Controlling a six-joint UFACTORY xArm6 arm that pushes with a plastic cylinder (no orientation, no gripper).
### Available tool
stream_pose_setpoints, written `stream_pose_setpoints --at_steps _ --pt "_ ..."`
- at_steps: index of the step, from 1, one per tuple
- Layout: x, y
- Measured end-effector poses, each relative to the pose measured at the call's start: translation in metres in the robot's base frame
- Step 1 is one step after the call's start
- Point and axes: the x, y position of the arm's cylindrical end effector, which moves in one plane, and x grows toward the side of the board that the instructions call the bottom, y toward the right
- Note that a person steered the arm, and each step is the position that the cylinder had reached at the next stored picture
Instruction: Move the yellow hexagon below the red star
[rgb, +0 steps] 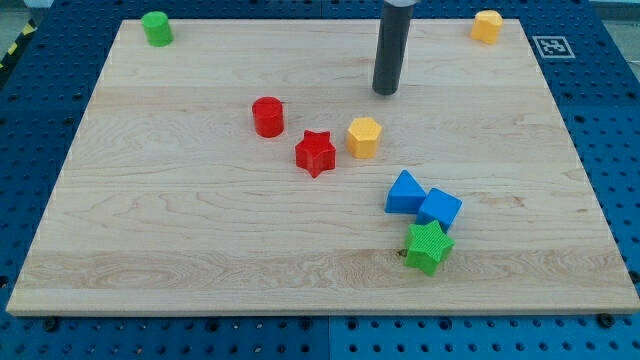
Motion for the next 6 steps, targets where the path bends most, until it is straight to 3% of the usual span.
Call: stream_pose_setpoints --at_steps 2,3,6 --pt "0.088 -0.015" --pt "0.11 -0.022" --pt "0.128 -0.123"
